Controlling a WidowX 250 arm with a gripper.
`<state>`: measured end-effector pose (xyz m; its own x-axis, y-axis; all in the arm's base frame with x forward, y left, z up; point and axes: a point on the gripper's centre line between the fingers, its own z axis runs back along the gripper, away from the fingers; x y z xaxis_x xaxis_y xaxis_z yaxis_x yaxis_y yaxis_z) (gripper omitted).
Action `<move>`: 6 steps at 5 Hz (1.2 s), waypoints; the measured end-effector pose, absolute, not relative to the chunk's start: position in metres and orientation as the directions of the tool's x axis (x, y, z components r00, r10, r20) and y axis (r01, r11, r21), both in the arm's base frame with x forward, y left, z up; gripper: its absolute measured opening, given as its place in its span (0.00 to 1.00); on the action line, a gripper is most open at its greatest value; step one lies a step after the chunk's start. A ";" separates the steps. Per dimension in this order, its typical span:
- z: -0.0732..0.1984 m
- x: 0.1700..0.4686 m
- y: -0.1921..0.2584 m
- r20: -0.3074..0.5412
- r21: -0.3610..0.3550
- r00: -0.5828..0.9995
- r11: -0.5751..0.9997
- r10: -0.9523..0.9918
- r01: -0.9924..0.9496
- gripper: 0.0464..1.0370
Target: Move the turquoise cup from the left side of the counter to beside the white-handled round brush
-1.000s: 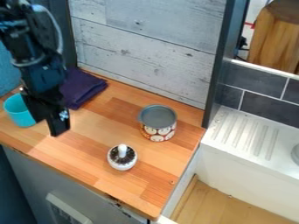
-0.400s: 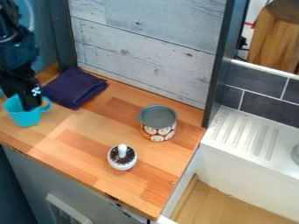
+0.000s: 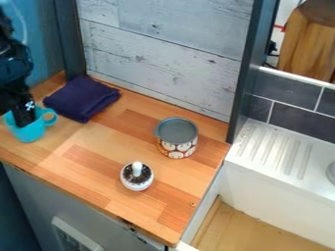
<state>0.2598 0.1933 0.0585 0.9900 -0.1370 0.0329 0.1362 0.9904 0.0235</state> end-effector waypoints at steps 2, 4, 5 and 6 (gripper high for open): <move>0.040 0.262 0.195 0.003 -0.016 0.990 0.990 -0.138 0.138 0.97; 0.038 0.273 0.186 0.031 -0.011 0.985 0.985 -0.172 0.173 0.97; 0.037 0.279 0.179 0.033 0.004 0.983 0.983 -0.183 0.183 0.92; 0.031 0.281 0.178 0.043 0.015 0.985 0.986 -0.167 0.166 0.65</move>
